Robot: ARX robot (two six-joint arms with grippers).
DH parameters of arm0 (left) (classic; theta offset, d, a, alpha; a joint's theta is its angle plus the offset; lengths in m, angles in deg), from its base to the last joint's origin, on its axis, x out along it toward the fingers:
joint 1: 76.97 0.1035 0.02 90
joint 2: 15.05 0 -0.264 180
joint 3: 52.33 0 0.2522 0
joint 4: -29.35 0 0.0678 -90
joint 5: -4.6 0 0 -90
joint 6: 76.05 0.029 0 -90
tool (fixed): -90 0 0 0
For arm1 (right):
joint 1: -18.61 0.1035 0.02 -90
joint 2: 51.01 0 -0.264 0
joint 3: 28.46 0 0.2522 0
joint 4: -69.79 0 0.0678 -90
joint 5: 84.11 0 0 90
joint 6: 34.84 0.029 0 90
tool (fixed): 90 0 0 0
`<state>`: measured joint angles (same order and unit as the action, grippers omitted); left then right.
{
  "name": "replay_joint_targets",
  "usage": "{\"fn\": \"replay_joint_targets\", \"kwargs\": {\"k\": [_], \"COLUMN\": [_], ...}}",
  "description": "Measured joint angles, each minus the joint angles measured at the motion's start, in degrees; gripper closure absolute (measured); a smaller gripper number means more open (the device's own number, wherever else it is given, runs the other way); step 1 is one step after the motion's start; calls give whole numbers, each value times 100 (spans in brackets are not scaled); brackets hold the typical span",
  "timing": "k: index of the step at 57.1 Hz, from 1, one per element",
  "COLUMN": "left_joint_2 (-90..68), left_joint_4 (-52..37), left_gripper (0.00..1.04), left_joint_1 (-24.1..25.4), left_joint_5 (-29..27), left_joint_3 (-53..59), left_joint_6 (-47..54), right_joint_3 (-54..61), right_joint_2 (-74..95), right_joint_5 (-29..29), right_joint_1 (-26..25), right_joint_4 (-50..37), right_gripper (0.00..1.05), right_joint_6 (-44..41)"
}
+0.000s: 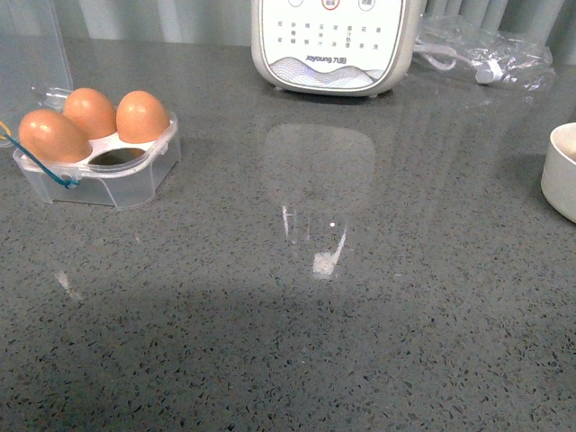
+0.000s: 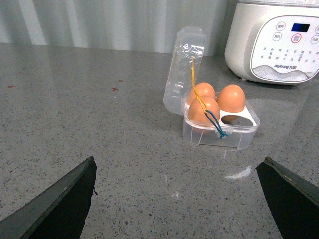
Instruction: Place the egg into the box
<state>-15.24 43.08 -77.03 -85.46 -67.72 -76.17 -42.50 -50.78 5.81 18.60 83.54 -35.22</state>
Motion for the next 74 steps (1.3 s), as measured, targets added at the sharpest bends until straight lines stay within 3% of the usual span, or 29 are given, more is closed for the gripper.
{"fn": "replay_joint_targets", "kwargs": {"k": [67, 70, 74], "left_joint_2": [0, 0, 0], "left_joint_4": [0, 0, 0], "left_gripper": [7, 7, 7], "left_joint_1": [0, 0, 0], "left_joint_5": [0, 0, -7], "left_joint_3": [0, 0, 0], "left_joint_6": [0, 0, 0], "right_joint_3": [0, -46, -160], "right_joint_2": [0, 63, 461], "right_joint_5": [0, 315, 1220], "right_joint_1": [0, 107, 468], "right_joint_4": [0, 162, 216], "right_gripper": [7, 7, 7], "right_joint_6": [0, 72, 129]}}
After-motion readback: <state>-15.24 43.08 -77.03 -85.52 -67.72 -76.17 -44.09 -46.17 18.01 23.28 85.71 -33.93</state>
